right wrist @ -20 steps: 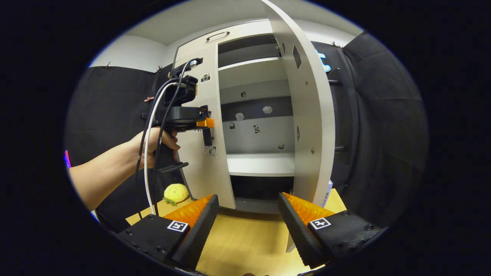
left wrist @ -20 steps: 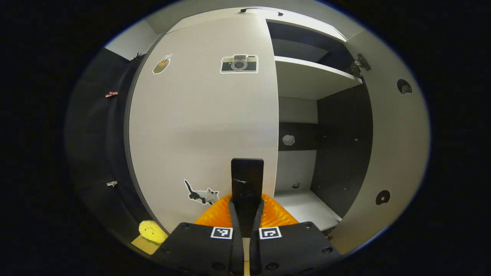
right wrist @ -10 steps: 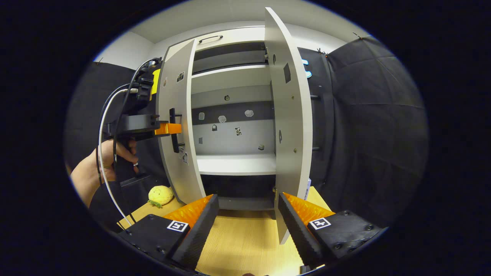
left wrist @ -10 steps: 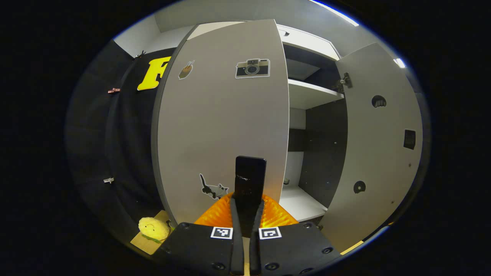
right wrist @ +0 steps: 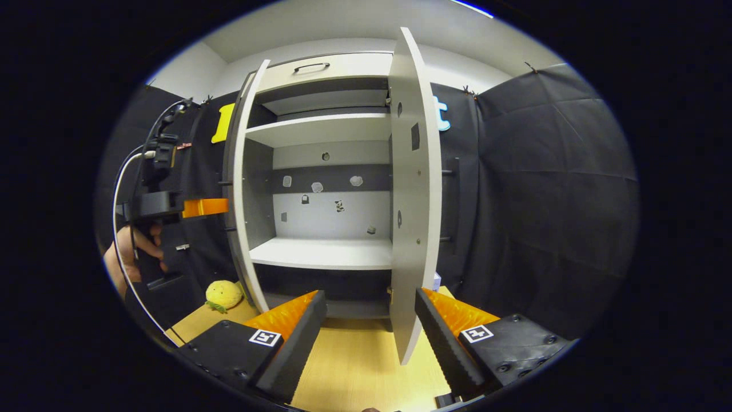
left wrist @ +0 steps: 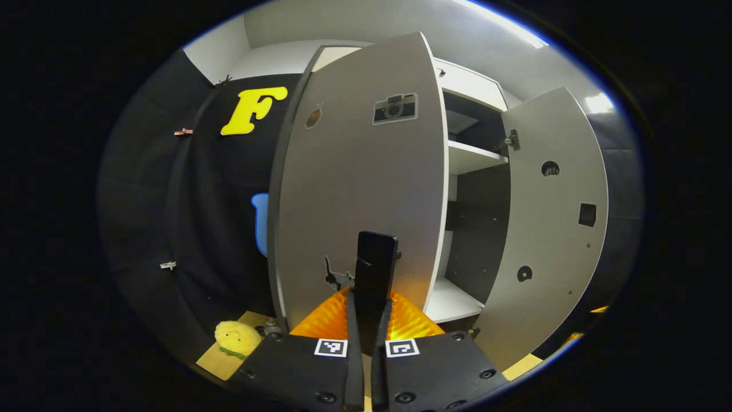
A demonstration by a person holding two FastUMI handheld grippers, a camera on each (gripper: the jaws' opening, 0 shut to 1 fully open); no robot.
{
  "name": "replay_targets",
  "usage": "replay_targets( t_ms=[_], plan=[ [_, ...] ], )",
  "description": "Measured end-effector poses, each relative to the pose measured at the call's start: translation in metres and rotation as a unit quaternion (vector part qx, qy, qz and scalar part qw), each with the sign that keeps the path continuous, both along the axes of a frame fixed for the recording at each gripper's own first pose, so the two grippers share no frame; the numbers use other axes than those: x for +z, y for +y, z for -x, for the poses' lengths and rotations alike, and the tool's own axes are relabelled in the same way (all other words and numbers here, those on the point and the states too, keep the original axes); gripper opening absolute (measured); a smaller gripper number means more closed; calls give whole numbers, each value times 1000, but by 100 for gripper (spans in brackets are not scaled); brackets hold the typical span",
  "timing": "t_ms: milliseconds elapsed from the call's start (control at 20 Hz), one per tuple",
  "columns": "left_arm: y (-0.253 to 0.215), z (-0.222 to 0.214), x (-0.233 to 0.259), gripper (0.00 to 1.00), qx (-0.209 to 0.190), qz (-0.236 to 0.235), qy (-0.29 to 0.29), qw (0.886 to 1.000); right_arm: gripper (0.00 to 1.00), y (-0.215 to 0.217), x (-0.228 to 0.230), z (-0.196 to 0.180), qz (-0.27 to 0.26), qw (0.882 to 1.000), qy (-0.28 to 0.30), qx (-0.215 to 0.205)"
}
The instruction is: Open the right door of the double-door shoe cabinet with the right hand, and open the left door with the left hand.
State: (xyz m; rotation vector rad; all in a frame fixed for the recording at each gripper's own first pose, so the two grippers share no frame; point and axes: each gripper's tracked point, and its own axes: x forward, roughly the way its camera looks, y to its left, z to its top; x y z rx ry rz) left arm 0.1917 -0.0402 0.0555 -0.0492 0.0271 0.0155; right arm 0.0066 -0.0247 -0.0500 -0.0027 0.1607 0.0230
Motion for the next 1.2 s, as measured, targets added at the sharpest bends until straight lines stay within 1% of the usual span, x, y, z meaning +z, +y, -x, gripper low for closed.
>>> replay_targets(
  t_ms=[200,400,450,550,750,850,900,950,1000,1200],
  plan=[
    [9,11,-1,10,26,-2,-5,1000,98,-11,-3,2,-7,1000,5,-25],
    [21,24,-4,10,54,3,-4,999,98,-13,-9,-1,-34,999,18,-36],
    [25,25,-4,7,62,5,-6,998,98,-13,-10,-2,-36,998,19,-37],
    [33,26,-4,6,66,0,-5,998,98,-11,-8,-4,-29,999,17,-36],
    [42,30,-9,6,71,14,6,997,98,-11,3,-1,-8,999,-1,-35],
    [54,34,-12,6,82,2,13,997,98,-10,5,3,-5,999,-1,-37],
    [55,36,-14,6,75,4,17,997,98,-9,6,6,-4,999,-1,-37],
    [46,34,-15,5,55,18,20,998,98,-7,5,9,-4,999,0,-37],
    [37,36,-15,6,47,27,20,998,98,-6,6,11,-4,999,0,-37],
    [39,39,-9,5,45,20,8,999,98,4,12,15,1,999,-2,-36]
  ],
)
